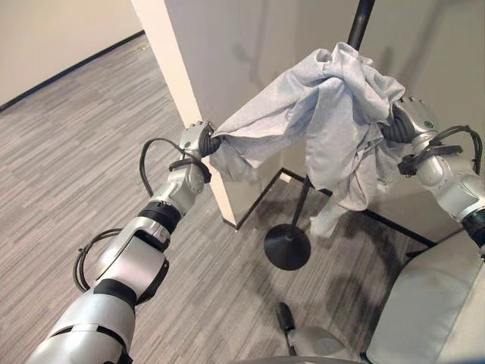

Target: Hang the clothes on the sofa on the clothes rack.

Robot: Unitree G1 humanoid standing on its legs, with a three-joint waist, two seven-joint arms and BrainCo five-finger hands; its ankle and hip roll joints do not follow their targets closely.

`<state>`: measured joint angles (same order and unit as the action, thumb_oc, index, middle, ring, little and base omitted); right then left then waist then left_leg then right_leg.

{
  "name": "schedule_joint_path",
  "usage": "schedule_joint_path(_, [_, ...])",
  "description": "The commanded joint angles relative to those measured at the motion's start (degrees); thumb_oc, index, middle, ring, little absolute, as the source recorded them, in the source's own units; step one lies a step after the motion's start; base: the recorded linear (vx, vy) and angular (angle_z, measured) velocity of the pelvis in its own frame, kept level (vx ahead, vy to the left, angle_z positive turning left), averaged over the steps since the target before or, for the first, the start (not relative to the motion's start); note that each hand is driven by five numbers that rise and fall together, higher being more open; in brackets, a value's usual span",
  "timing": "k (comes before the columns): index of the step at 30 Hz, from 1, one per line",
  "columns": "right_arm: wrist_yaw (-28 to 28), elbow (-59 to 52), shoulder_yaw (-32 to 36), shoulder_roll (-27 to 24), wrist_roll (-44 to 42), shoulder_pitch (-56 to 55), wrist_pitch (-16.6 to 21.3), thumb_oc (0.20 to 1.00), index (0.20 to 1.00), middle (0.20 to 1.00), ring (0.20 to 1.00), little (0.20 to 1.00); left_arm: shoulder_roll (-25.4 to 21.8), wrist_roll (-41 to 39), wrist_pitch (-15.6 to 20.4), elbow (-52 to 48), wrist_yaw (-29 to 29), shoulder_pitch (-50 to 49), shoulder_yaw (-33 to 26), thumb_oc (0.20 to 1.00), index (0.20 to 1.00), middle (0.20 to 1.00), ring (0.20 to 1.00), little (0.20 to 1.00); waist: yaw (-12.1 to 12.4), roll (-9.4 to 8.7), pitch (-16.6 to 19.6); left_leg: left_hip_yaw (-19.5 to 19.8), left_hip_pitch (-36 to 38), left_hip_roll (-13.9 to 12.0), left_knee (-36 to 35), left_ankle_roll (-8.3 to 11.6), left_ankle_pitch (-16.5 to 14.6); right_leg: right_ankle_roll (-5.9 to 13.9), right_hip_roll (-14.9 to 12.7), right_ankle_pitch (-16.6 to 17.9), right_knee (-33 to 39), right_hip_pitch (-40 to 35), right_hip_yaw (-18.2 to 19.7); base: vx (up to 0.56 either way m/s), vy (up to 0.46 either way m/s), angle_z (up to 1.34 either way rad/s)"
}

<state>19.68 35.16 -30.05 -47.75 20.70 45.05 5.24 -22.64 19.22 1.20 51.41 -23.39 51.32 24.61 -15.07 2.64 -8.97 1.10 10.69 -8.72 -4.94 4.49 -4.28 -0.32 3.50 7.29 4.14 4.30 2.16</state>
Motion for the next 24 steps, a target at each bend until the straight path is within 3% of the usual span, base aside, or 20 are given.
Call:
schedule_joint_path(1, [-0.8,8.7,0.4,-1.8,-0.5,-4.0,-4.0,0.2,0.2,0.2,0.2,0.2,-3.5,-2.8,-0.6,-1.8,-1.4,-2.3,-5.8,0.2,0.2,0.2,0.2,0.2,-0.2,-0.53,1.9,-2.5,5.0,-1.5,-0.1,-4.94,8.1,2.47,-3.9,-0.8,-7.0,1.7,1.9,0.04,-0.037,0.04])
schedule_joint_path(4, [-1.0,8.6,2.2,2.0,-0.1,-8.5,-3.9,0.2,0.2,0.2,0.2,0.2,0.5,-5.5,0.7,-6.3,-1.3,-6.5,-11.1,0.2,0.2,0.2,0.2,0.2,-0.4,-0.12,2.8,-2.6,5.0,-1.7,-0.1,-5.0,8.5,2.46,-3.9,-0.7,-6.9,1.8,2.0,0.04,-0.029,0.04])
schedule_joint_path(5, [-1.6,7.9,2.7,4.6,0.5,-11.3,-3.5,0.2,0.2,0.2,0.2,0.2,3.8,-8.4,1.1,-9.0,-0.4,-9.5,-14.1,0.595,0.595,0.595,0.595,0.595,-0.5,0.24,3.5,-2.7,5.1,-2.0,-0.1,-5.04,8.9,2.41,-3.9,-0.7,-6.8,1.7,2.1,0.05,-0.019,0.0])
schedule_joint_path(6, [-1.6,7.9,2.7,4.6,0.6,-11.4,-3.5,0.2,0.2,0.2,0.2,0.2,3.9,-8.4,1.0,-9.2,-0.4,-9.7,-14.2,1.0,1.0,1.0,1.0,1.0,-0.5,0.3,3.7,-2.7,5.1,-2.0,-0.1,-5.04,8.9,2.41,-3.9,-0.7,-6.7,1.7,2.1,0.05,-0.015,-0.02])
schedule_joint_path(9, [-2.4,7.9,3.0,8.2,1.9,-16.7,-2.5,0.2,0.2,0.2,0.2,0.2,13.2,-19.0,1.3,-17.4,4.5,-16.5,-20.9,1.0,1.0,1.0,1.0,1.0,-0.7,1.29,5.1,-3.1,5.0,-2.7,0.0,-4.93,10.2,2.44,-4.2,-0.8,-6.3,1.2,2.2,0.02,0.009,0.03])
schedule_joint_path(12, [-3.0,5.9,3.7,9.1,3.0,-19.8,-1.5,0.2,0.2,0.2,0.2,0.2,16.5,-24.0,1.0,-19.1,8.2,-22.1,-22.3,1.0,1.0,1.0,1.0,1.0,-0.2,1.59,5.9,-2.6,4.4,-2.8,0.8,-4.92,10.4,2.17,-4.5,-0.8,-5.3,0.5,2.2,0.03,0.007,0.14])
schedule_joint_path(15, [-3.5,1.0,7.5,10.6,3.1,-22.8,-0.5,0.235,0.235,0.235,0.235,0.235,18.1,-28.4,0.8,-20.3,13.1,-30.2,-23.4,1.0,1.0,1.0,1.0,1.0,2.5,0.92,5.7,1.0,0.4,-0.2,0.7,-4.59,8.5,1.73,-4.9,-0.4,-4.2,-0.6,3.5,0.0,-0.019,0.0])
schedule_joint_path(16, [-3.5,0.3,9.2,11.5,2.7,-23.9,-0.3,1.0,1.0,1.0,1.0,1.0,18.0,-28.7,0.8,-19.8,13.5,-32.4,-24.1,1.0,1.0,1.0,1.0,1.0,3.4,0.38,5.6,2.5,-1.5,1.2,0.3,-4.49,7.9,1.55,-5.1,-0.3,-4.0,-0.7,4.1,0.04,-0.07,0.01])
schedule_joint_path(18, [-3.8,-1.7,12.7,13.2,0.8,-25.8,-0.2,1.0,1.0,1.0,1.0,1.0,17.4,-29.2,0.5,-17.8,14.0,-36.5,-26.5,1.0,1.0,1.0,1.0,1.0,6.2,-0.9,5.5,5.5,-5.8,4.5,-0.1,-4.51,5.4,1.26,-4.8,-0.4,-3.7,-1.8,6.6,0.04,-0.084,-0.08])
schedule_joint_path(20, [-4.0,-4.0,14.9,14.3,-0.8,-26.0,-0.5,1.0,1.0,1.0,1.0,1.0,16.6,-28.2,0.6,-16.4,13.6,-40.0,-29.0,1.0,1.0,1.0,1.0,1.0,9.0,-1.68,4.6,9.2,-10.3,8.0,-0.1,-4.17,5.8,1.13,-3.9,-0.6,-3.6,-2.9,9.1,-0.02,-0.055,-0.57])
schedule_joint_path(21, [-4.1,-4.1,14.9,14.3,-0.8,-26.1,-0.6,1.0,1.0,1.0,1.0,1.0,16.6,-28.2,0.6,-16.5,13.6,-40.1,-29.0,1.0,1.0,1.0,1.0,1.0,9.2,-1.76,4.6,9.0,-10.2,8.1,-0.1,-4.21,5.8,1.16,-4.0,-0.6,-3.6,-3.0,9.3,-0.04,-0.029,-0.75])
schedule_joint_path(22, [-3.7,-5.2,16.8,15.1,-1.6,-26.4,-0.8,1.0,1.0,1.0,1.0,1.0,15.5,-27.1,0.5,-12.8,12.7,-42.8,-31.0,1.0,1.0,1.0,1.0,1.0,11.1,-2.24,4.0,10.3,-11.2,8.7,0.6,-4.51,6.1,1.43,-3.2,-1.0,-4.1,-3.5,11.4,-0.04,0.022,-0.7])
schedule_joint_path(24, [-3.9,-7.5,19.6,15.2,-2.3,-29.3,-1.0,1.0,1.0,1.0,1.0,1.0,14.1,-26.7,0.6,-9.4,11.9,-45.9,-32.6,1.0,1.0,1.0,1.0,1.0,12.2,-2.69,5.2,9.1,-10.6,8.4,0.5,-4.58,6.4,1.33,-2.9,-1.2,-4.2,-3.5,12.0,-0.02,0.037,-0.91])
